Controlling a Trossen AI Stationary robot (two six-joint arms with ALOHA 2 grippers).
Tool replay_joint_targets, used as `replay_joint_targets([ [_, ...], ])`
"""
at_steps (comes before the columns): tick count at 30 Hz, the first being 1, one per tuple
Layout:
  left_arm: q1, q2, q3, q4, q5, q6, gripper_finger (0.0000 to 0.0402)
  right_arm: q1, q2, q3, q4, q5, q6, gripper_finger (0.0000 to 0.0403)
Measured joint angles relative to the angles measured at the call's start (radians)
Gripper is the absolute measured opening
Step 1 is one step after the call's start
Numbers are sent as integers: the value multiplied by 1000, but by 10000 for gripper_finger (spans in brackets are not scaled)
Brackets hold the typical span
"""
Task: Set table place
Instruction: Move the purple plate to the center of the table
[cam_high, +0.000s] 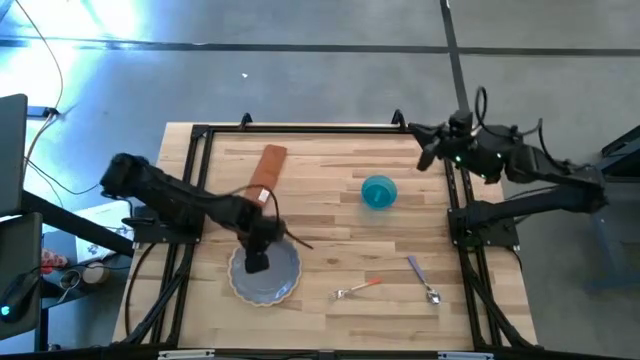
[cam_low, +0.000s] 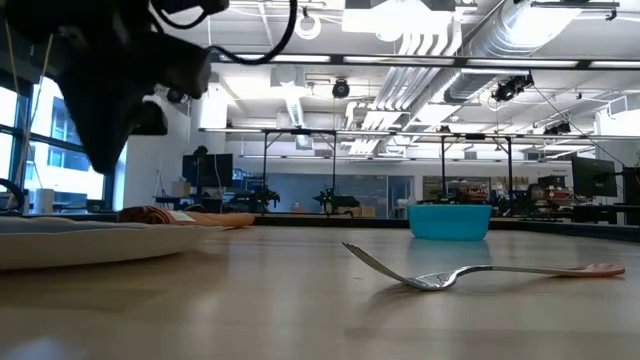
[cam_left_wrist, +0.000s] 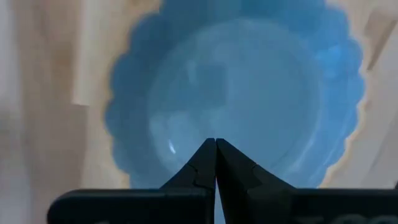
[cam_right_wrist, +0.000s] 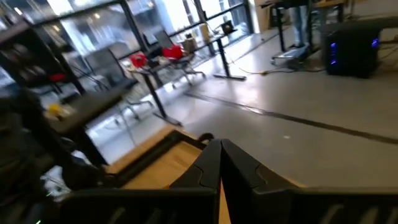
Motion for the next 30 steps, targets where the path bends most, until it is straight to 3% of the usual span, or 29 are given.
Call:
replay_joint_targets([
  [8, -81, 131, 0, 135, 30, -83, 0, -66, 107, 163, -95, -103, -115, 0],
  [18, -97, 252, 5, 165, 83, -110, 0, -99, 113, 179, -146, -175, -126, 0],
  [24, -32, 279, 4, 270, 90, -162, 0, -99, 113, 179, -170, -176, -126, 0],
  [30, 90, 288, 34, 423, -48, -171, 0, -99, 113, 179, -169, -176, -136, 0],
])
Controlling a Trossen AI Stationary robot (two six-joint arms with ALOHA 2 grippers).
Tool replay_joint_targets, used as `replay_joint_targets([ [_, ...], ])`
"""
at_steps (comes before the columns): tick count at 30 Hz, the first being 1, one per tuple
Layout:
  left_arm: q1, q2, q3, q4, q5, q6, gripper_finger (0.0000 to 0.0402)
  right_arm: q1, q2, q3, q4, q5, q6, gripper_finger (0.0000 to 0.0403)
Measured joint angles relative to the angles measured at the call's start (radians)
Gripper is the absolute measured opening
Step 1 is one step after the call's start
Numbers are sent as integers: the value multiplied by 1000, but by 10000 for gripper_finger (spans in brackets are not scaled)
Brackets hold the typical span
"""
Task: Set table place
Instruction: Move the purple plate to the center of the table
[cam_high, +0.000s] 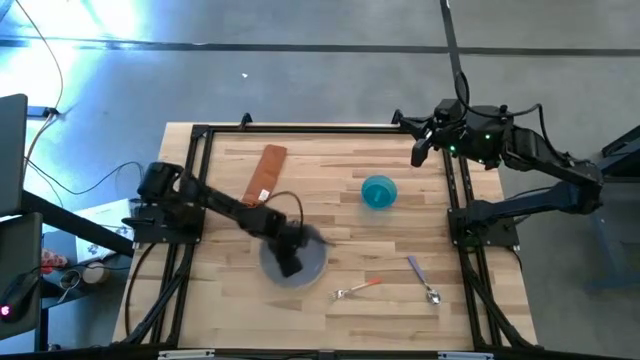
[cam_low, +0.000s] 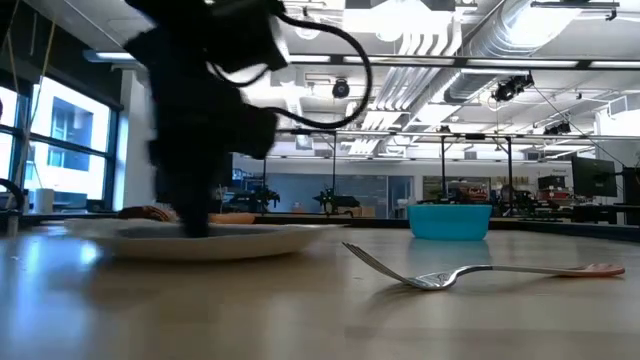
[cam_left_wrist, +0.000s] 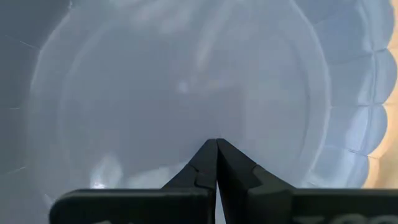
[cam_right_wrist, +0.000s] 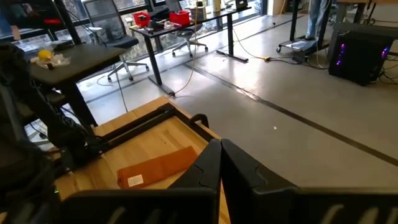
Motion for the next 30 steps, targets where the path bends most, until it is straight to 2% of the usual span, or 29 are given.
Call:
replay_joint_targets([
  [4, 85, 4, 27, 40, -95, 6, 0, 0, 0, 0, 0, 0, -1, 0],
  [8, 173, 3, 48, 56, -124, 54, 0, 0, 0, 0, 0, 0, -1, 0],
  [13, 265, 2, 54, 143, -104, 102, 0, 0, 0, 0, 3, 0, -16, 0],
  [16, 293, 1, 90, 90, -28, 115, 0, 0, 0, 0, 3, 1, -16, 0],
  [18, 282, 0, 130, -3, 20, 156, 0, 0, -1, 0, 3, 1, -16, 0],
  [20, 245, -1, 179, -119, 21, 221, 0, 0, -4, 0, 3, 2, -16, 0],
  [23, 171, 5, 231, -227, -55, 321, 0, 0, -6, 0, 3, 18, -17, 0],
  [26, 113, 13, 239, -259, -113, 380, 0, 0, -6, 0, 4, 42, -17, 0],
  [30, 86, 62, 239, -276, -137, 408, 0, 0, -5, 0, 7, 60, -17, 0],
])
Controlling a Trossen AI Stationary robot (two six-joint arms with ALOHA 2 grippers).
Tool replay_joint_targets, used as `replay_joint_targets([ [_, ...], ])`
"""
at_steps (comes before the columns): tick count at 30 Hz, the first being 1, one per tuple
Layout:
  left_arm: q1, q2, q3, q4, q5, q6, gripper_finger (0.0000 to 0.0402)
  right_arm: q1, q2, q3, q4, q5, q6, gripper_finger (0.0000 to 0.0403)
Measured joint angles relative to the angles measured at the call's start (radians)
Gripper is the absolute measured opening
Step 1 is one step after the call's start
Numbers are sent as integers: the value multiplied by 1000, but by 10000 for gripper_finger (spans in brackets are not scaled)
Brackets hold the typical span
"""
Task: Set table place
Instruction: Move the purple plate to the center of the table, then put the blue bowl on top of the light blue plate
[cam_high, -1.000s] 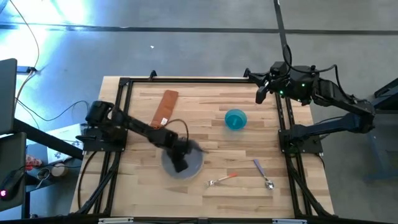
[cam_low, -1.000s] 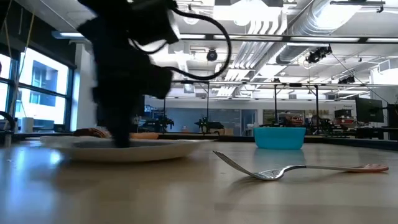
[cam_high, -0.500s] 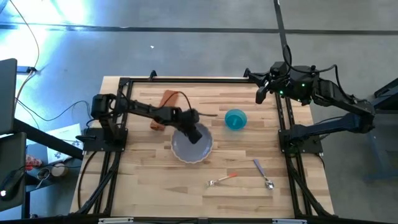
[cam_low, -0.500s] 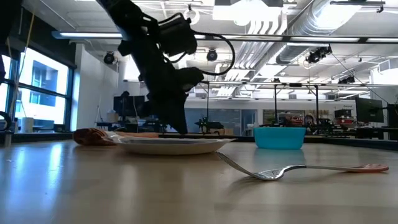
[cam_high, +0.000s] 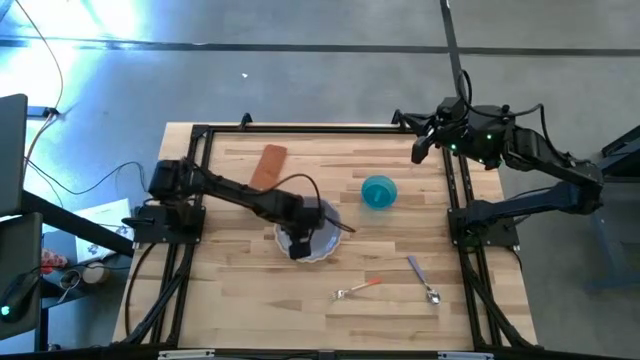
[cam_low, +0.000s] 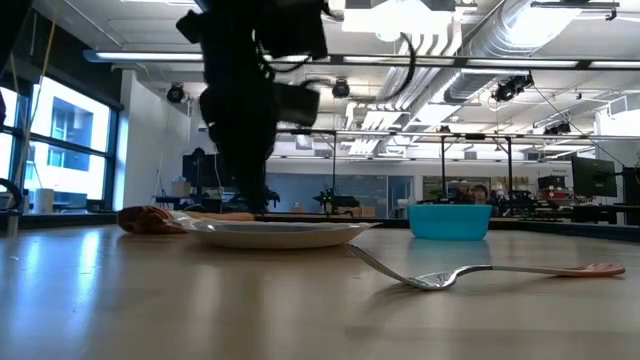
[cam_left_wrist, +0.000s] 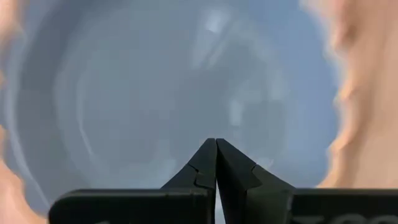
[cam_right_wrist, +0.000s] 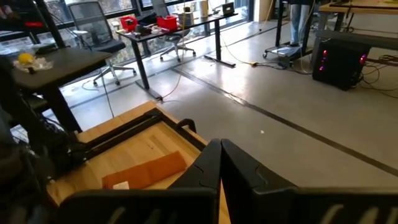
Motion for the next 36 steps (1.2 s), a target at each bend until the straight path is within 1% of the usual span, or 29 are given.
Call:
replay_joint_targets([
  [6, 2, 78, 5, 6, -5, 58, 0, 0, 0, 0, 3, 0, 8, 0],
  [10, 17, 100, 12, 19, -10, 73, 0, 0, 0, 0, 1, 0, 17, 0],
  [11, 26, 101, 15, 20, -5, 73, 0, 0, 0, 0, 1, 0, 19, 0],
  [14, 54, 107, 29, 99, -14, 73, 0, 0, 0, 0, -1, 0, 26, 0],
  [17, 92, 113, 47, 129, -45, 73, 0, 0, 0, 0, -2, 0, 27, 0],
  [20, 137, 111, 71, 140, -51, 70, 0, 0, 0, 0, -2, 0, 27, 0],
  [22, 160, 111, 79, 126, -51, 64, 0, 0, 0, 0, -3, 0, 17, 0],
  [25, 175, 93, 117, 54, -49, 86, 0, 0, 0, 0, -7, 0, -26, 0],
  [27, 171, 67, 163, 18, -46, 98, 0, 0, 0, 0, -18, 0, 8, 0],
  [29, 162, 35, 205, -47, -34, 99, 0, -1, 0, 0, -82, 0, 47, 0],
  [31, 152, 7, 250, -71, -33, 94, 0, -6, 3, 0, -201, 3, 83, 0],
  [33, 150, -31, 285, -113, -39, 91, 0, -21, 20, 0, -328, 4, 155, 1],
  [35, 150, -63, 313, -123, -60, 90, 2, -52, 49, 0, -460, -20, 208, 6],
  [36, 152, -77, 322, -147, -75, 82, 3, -68, 67, 0, -499, -42, 224, 11],
])
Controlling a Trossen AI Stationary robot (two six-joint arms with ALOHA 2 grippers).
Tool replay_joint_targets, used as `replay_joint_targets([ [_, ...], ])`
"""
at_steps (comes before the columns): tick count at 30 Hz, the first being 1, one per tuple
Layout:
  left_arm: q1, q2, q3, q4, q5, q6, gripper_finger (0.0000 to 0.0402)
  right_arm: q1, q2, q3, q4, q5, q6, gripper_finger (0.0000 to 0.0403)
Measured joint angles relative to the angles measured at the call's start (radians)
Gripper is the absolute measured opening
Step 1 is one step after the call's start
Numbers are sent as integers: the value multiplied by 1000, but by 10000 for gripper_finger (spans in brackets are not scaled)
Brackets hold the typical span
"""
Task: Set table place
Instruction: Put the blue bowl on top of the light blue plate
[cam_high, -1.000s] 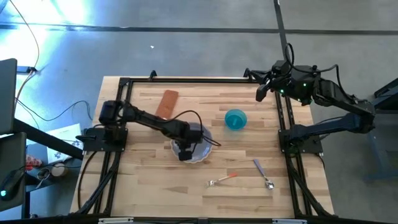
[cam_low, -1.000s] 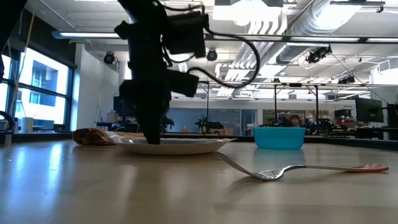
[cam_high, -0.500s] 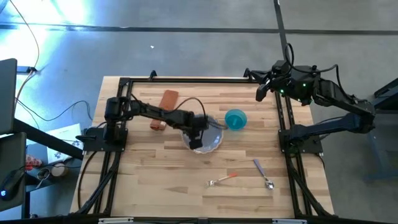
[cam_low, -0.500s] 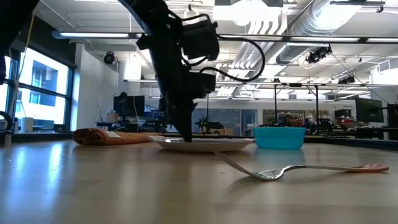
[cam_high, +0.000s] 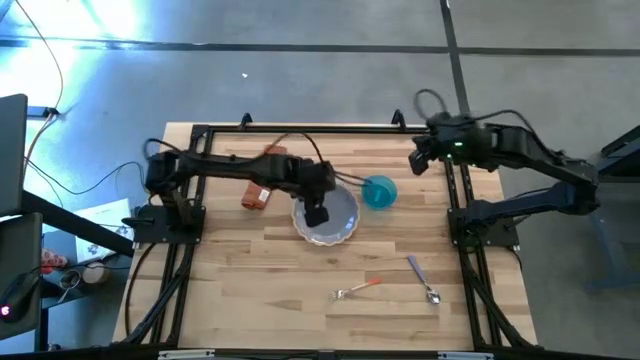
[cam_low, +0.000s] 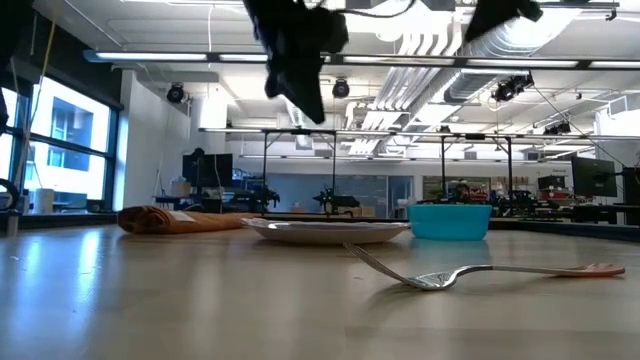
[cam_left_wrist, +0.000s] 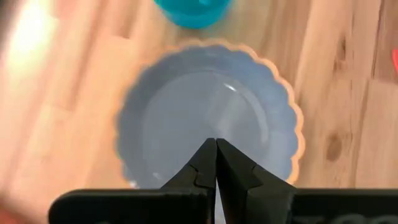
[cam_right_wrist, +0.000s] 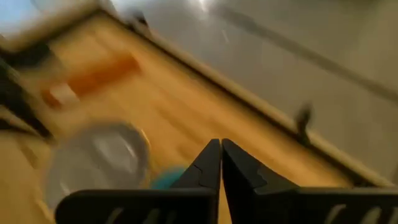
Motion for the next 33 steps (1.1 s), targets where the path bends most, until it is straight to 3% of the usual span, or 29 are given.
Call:
replay_joint_targets([
  [6, 7, -74, 35, -145, -116, -64, 28, -108, 157, 0, -111, -145, -24, 78],
  [13, 7, -177, 35, -352, -214, -168, 68, -187, 354, -58, -109, -156, -112, 138],
  [23, -1, -298, -46, -374, -250, -206, 97, -266, 376, -410, 271, -361, -92, 152],
  [33, 0, -300, -52, -344, -253, -201, 97, -272, 374, -549, 460, -429, -39, 152],
])
